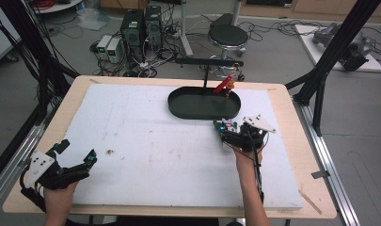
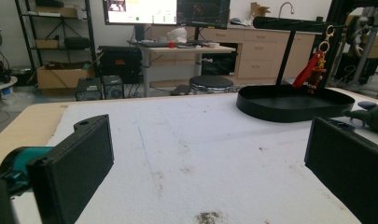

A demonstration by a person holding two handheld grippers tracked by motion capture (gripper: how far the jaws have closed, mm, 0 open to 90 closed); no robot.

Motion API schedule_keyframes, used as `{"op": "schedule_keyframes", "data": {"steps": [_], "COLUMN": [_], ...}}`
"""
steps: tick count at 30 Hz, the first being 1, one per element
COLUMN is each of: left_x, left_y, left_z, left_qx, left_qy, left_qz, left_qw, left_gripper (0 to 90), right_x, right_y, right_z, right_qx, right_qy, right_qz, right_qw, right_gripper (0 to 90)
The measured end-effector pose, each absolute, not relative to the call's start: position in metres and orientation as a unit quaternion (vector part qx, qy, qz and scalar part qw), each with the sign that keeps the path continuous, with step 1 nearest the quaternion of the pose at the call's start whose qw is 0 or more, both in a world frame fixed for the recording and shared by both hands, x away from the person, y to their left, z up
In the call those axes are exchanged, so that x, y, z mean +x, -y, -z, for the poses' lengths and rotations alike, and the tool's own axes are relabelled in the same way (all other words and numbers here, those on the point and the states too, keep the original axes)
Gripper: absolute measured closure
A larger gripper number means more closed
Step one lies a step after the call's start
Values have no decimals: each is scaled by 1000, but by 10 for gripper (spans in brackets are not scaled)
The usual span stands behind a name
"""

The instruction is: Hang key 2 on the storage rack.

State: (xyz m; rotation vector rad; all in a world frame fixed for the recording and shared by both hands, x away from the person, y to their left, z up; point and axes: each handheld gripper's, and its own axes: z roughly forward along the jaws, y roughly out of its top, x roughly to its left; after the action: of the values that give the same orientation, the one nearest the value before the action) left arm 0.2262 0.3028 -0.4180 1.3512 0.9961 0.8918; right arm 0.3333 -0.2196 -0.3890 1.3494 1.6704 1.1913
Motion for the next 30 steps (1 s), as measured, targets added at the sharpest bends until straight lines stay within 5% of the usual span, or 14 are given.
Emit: {"op": "schedule_keyframes", "data": {"steps": [30], "left_x": [226], "left_y": [-302], "left_z": [419], "left_qx": [581], "left_qy": [-426], "left_qz": [-381], "left_qw": [580], "left_gripper": [17], "right_x": [335], "right_y": [216], "right_z": [426], "right_qx": [534], "right_qy": [-663], "right_qz": [-424], "right_qw": [308], "right_gripper": [7]}}
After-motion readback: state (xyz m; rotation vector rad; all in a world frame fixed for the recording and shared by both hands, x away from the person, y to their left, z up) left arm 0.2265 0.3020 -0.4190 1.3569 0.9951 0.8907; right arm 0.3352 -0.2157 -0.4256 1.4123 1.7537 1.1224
